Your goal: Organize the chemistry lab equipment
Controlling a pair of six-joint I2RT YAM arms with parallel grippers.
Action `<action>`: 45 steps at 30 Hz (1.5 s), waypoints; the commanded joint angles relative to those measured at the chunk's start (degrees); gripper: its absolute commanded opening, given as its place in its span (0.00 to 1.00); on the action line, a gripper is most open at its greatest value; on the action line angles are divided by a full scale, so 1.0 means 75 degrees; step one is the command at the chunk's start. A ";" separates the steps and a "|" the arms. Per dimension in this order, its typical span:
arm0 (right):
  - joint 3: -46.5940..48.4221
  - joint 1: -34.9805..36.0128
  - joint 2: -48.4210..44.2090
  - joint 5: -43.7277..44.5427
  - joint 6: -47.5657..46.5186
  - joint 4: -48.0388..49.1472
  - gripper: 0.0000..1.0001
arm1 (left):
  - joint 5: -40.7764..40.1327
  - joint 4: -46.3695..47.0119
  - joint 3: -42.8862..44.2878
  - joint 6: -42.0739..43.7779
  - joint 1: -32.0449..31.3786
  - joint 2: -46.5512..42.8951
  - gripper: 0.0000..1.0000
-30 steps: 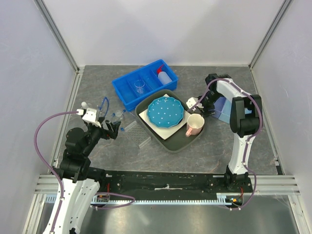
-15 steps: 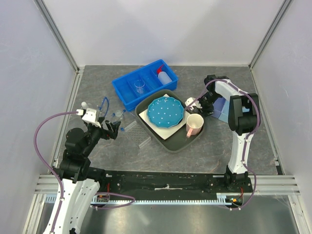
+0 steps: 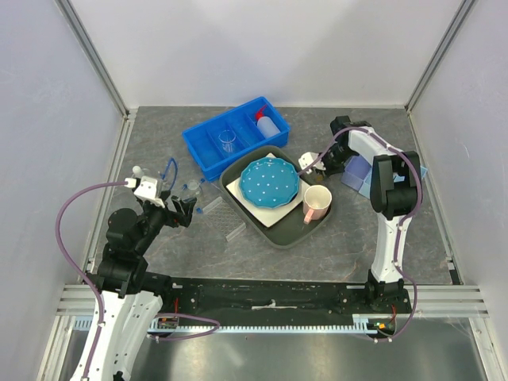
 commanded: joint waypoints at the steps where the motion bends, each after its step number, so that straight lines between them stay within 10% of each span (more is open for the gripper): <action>1: 0.0565 -0.0022 -0.0204 0.0055 0.0407 0.0780 0.02 | 0.0106 0.0341 -0.0057 0.0300 0.0032 -0.0016 0.86; 13: 0.0778 -0.0034 -0.1141 0.0337 0.2293 0.2877 0.00 | 0.0164 0.0353 -0.0069 0.0265 0.0032 -0.0017 0.86; 20: 0.0965 0.0083 -0.2394 -0.0658 0.5420 0.3487 0.00 | 0.0619 0.0493 -0.0104 0.0124 0.0032 0.0088 0.90; 28: -0.0857 0.0212 -0.4256 -0.3540 1.2520 0.4996 0.00 | 0.3092 0.1149 0.0282 -0.2166 0.0032 0.1365 0.94; 33: -0.3095 0.0563 -0.4740 -0.4747 1.7134 0.8554 0.00 | 0.3996 0.2624 -0.0009 -0.4595 -0.0119 0.1881 0.93; 38: -0.4681 0.0997 -0.4435 -0.4727 2.1274 1.2571 0.00 | 0.2456 0.3786 -0.0338 -0.5817 -0.1219 0.2034 0.93; 45: -0.5386 0.1477 -0.4961 -0.3567 2.1443 1.1480 0.00 | 0.0072 0.3857 0.0128 -0.5900 -0.3528 0.3531 0.87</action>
